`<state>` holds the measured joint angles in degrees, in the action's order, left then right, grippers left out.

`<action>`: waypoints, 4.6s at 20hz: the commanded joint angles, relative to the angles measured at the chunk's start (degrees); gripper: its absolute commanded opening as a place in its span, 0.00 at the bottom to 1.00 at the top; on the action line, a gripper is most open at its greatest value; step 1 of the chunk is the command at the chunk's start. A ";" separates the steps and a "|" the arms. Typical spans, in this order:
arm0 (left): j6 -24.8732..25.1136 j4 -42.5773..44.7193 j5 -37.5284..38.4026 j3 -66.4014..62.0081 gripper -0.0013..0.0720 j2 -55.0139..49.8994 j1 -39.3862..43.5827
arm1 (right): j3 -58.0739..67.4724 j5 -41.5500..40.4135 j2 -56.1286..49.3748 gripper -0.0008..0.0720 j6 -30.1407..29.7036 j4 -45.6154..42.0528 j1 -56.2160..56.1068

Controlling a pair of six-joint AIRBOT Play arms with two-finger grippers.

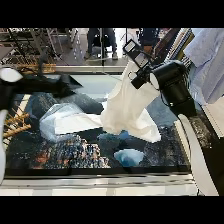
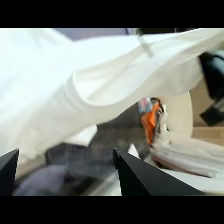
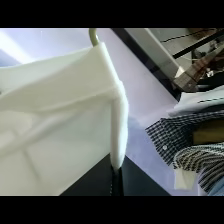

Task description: Fold the clothes and pants, and hang the long-sleeved shirts on hangers.

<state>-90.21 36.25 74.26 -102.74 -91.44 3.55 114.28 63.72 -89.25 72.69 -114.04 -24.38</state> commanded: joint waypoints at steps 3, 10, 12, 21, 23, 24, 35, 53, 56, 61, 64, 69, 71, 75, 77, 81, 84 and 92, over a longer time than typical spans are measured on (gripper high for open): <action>-11.54 -9.35 -11.08 -0.09 0.90 -8.15 11.80 | 0.17 -0.35 3.02 0.03 1.64 -1.25 -1.14; -12.37 -13.90 -16.37 -0.13 0.89 -14.56 17.55 | 0.17 -3.93 3.54 0.03 -0.42 -1.99 -3.45; -13.84 -14.08 -15.17 -0.13 0.59 -16.59 17.38 | 0.17 -3.13 4.13 0.03 -0.55 -1.86 -3.45; 2.16 -26.25 -21.64 -0.15 0.04 -11.26 0.55 | 0.17 5.44 5.51 0.03 -7.48 14.91 1.97; 1.51 -26.40 -21.11 -0.15 0.04 -11.04 -2.36 | 0.17 3.65 5.51 0.03 -7.98 22.29 3.04; 1.53 -26.34 -20.24 -0.15 0.04 -11.39 -2.71 | 0.17 2.21 5.51 0.03 -8.15 24.85 3.28; 1.53 -27.43 -21.70 -0.15 0.04 -13.62 -2.12 | 0.17 3.76 5.51 0.03 -14.23 41.35 3.26; 1.64 -28.63 -19.45 -0.15 0.04 -13.60 -6.86 | 0.15 16.65 5.51 0.03 -22.14 23.74 3.30; 2.69 -28.65 -17.38 -0.15 0.04 -13.60 -8.59 | 0.11 16.74 5.42 0.03 -24.46 19.87 3.30; 9.20 -29.05 -14.80 -0.20 0.04 -11.98 -9.25 | -3.37 14.58 4.09 0.03 -25.46 15.23 3.23; 12.92 -29.00 -13.09 -0.20 0.04 -8.76 -7.65 | -5.92 6.82 1.81 0.03 -22.45 15.37 1.57; 16.57 -29.00 -11.02 -0.20 0.04 -2.49 1.07 | -6.25 -11.41 -1.29 0.03 -2.69 20.57 0.09; 18.27 -29.00 -9.79 -0.20 0.24 -1.05 4.22 | -5.95 -17.05 -1.11 0.03 9.64 20.02 0.61; 18.27 -30.60 -1.68 -0.20 0.64 3.13 7.13 | -3.61 -22.64 -1.09 0.03 31.15 16.24 2.91; 18.29 -30.51 1.46 -0.20 0.64 6.80 7.15 | -2.19 -23.04 -1.09 0.03 35.63 15.45 4.11; 20.22 -29.90 3.39 -0.20 0.64 15.04 4.83 | -0.98 -24.11 1.38 0.03 38.12 13.25 6.60; 22.12 -21.33 3.39 -0.20 0.64 19.63 0.68 | -0.94 -24.09 5.55 0.03 38.12 11.28 9.46; 22.10 11.28 4.09 -0.15 0.64 21.33 -7.96 | 1.27 2.40 20.20 0.03 39.06 -12.11 29.33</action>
<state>-68.31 36.14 78.04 -102.91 -70.50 -1.98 114.78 52.51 -73.78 110.67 -115.55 -2.90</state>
